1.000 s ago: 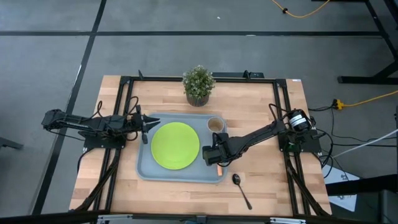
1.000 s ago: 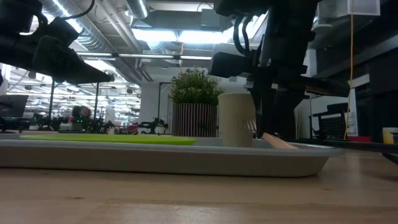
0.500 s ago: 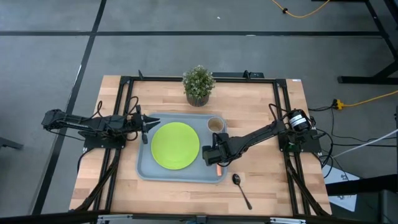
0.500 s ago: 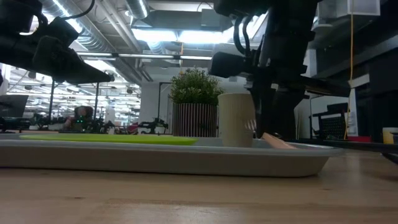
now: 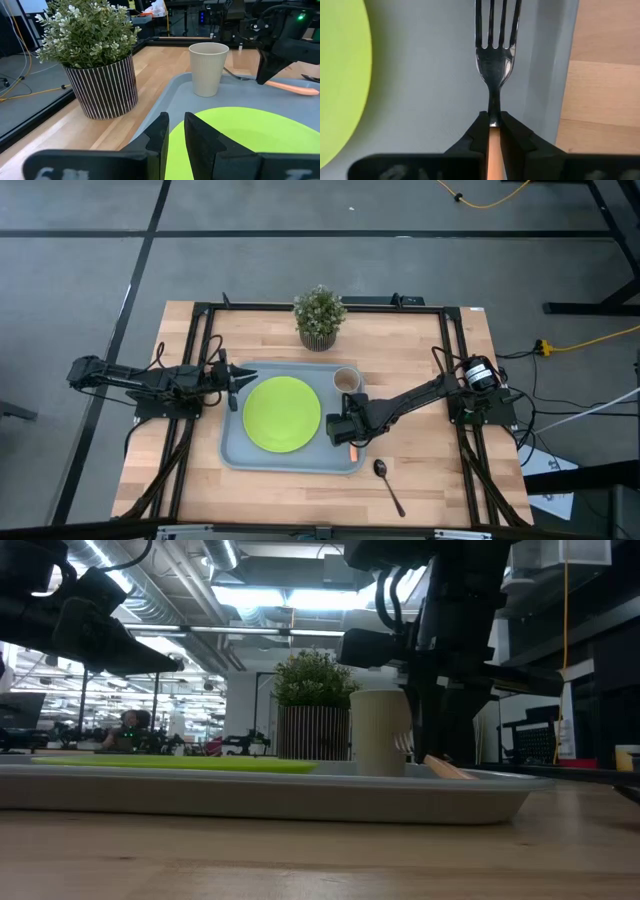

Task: Pick and place plate/cup/fork/spoon on tray
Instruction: Put the orange fork on the gray serving tray to the right of the green plate, then put the black spoon on the gray serving tray to the left of the orange fork

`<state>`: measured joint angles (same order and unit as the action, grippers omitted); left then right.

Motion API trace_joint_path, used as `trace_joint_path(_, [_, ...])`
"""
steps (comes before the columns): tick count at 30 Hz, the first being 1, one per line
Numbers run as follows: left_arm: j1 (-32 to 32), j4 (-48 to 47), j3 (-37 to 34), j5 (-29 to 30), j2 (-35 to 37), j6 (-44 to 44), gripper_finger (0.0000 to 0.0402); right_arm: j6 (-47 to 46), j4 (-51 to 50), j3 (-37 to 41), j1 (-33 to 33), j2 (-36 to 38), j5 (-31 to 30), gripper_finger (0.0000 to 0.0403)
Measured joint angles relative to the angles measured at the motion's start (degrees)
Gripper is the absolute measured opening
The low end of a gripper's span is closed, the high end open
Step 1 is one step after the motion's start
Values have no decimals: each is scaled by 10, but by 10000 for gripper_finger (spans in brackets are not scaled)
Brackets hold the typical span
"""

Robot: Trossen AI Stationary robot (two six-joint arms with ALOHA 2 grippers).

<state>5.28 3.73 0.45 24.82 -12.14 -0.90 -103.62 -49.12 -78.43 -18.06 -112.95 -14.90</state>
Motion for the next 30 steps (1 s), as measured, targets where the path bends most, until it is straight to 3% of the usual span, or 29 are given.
trace_joint_path(10, [0, 0, 0, 0, 0, 0, 53, 4, -2, 0, 0, 0, 0, 77])
trace_joint_path(20, [0, 0, 0, 0, 0, 0, 53, 7, -6, -2, -3, 0, 8, 78])
trace_joint_path(30, [0, 0, 0, 0, 0, 0, 53, 34, -146, -107, -82, 2, 17, 78])
